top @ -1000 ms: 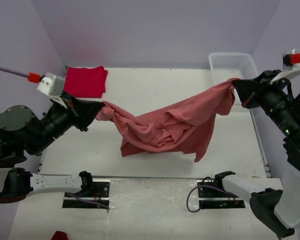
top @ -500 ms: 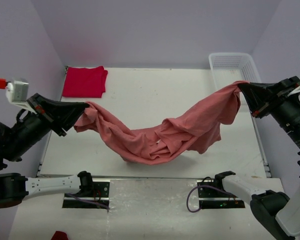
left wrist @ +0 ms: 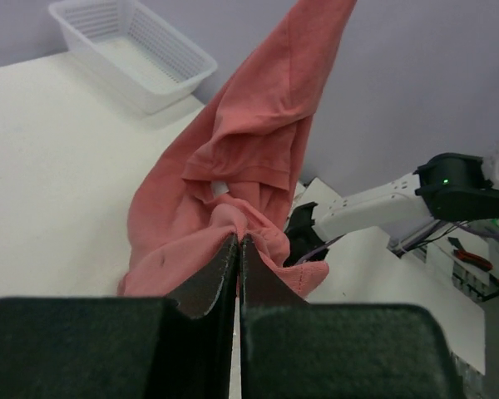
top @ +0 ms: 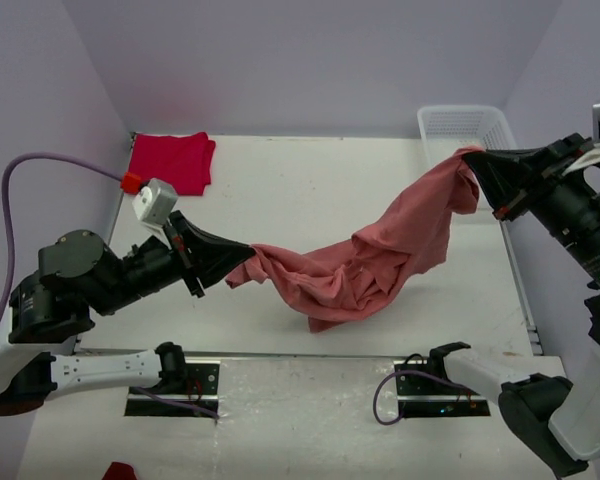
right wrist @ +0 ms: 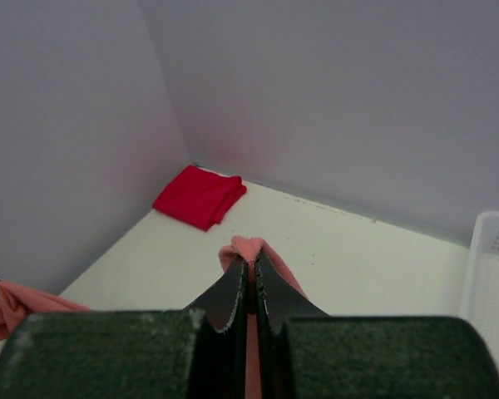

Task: Fold and stack the t-shirts
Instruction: Flatten out the tshirt

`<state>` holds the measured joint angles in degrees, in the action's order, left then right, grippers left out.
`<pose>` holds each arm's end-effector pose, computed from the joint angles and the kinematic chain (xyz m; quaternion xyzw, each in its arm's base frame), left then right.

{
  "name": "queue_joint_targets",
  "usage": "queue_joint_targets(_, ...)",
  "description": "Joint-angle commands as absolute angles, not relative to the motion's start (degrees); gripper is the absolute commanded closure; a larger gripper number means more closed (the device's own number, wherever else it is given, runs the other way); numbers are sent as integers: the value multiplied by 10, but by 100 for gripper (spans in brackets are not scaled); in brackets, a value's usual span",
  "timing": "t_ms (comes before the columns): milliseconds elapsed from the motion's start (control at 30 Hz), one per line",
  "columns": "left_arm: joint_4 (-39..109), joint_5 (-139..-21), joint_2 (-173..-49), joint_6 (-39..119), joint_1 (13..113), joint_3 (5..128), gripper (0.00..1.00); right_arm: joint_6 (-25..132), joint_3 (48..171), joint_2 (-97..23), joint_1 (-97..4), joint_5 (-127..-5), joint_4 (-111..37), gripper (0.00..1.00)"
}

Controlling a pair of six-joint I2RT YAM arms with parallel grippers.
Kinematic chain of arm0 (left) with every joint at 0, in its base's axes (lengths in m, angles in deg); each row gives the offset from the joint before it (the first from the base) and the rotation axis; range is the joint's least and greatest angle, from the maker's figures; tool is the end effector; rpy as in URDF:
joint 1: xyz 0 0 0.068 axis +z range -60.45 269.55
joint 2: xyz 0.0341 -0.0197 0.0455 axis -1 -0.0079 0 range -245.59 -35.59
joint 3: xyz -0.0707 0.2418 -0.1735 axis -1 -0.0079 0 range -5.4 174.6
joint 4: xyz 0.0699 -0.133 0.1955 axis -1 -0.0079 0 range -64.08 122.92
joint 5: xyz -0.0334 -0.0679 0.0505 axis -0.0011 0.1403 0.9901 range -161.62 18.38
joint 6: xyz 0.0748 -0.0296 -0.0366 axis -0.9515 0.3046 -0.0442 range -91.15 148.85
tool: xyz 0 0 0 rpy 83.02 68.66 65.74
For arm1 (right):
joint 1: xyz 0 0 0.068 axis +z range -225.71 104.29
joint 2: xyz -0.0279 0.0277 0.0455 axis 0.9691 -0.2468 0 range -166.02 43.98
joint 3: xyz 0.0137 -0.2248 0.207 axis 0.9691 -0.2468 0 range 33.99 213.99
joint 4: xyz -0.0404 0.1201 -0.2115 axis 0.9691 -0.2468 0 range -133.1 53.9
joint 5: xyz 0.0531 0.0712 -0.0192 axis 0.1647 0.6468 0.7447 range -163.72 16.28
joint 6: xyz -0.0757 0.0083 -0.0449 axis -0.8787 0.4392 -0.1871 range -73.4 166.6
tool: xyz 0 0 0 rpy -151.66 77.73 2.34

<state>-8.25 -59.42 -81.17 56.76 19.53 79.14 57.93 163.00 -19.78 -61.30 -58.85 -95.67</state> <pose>0.0507 -0.0906 0.5112 0.1887 0.6952 -0.4697 0.5104 0.0713 0.0391 0.6288 -0.1138 0.6627 0.2484 0.6973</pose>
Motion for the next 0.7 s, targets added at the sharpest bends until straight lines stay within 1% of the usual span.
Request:
queue_joint_targets(0, 4, -645, -782, 564, 198, 799, 100, 565, 1658, -165, -611, -541, -894, 100)
queue_joint_targets(133, -24, -592, -767, 572, 198, 799, 100, 570, 1662, -197, -612, -511, -874, 100)
queue_joint_targets(167, -38, -542, -769, 579, 198, 802, 100, 577, 1650, -204, -611, -503, -860, 100)
queue_joint_targets(200, -76, -512, -772, 584, 198, 806, 100, 581, 1611, -210, -610, -495, -841, 100)
queue_joint_targets(233, -101, -434, -777, 594, 198, 817, 100, 591, 1593, -225, -609, -483, -798, 100)
queue_joint_targets(267, -157, -385, -793, 603, 198, 832, 100, 593, 1578, -259, -606, -481, -773, 100)
queue_joint_targets(300, -188, -338, -805, 612, 198, 832, 100, 592, 1572, -260, -602, -478, -756, 100)
queue_joint_targets(333, -215, -253, -816, 626, 198, 850, 100, 583, 1572, -302, -582, -492, -750, 100)
queue_joint_targets(400, -254, -192, -838, 635, 198, 857, 100, 557, 1626, -356, -548, -530, -756, 100)
queue_joint_targets(433, -258, -141, -843, 648, 198, 858, 100, 548, 1646, -416, -532, -532, -753, 100)
queue_joint_targets(467, -278, -120, -846, 661, 198, 864, 100, 552, 1712, -454, -532, -509, -756, 100)
queue_joint_targets(533, -308, -55, -871, 687, 198, 885, 100, 560, 1785, -534, -530, -478, -772, 100)
queue_joint_targets(567, -350, -39, -887, 693, 198, 894, 100, 564, 1829, -604, -530, -467, -771, 100)
queue_joint_targets(633, -404, -14, -923, 747, 199, 922, 100, 577, 1834, -653, -531, -450, -743, 100)
queue_joint_targets(667, -419, -18, -950, 753, 200, 927, 100, 585, 1808, -683, -532, -443, -726, 100)
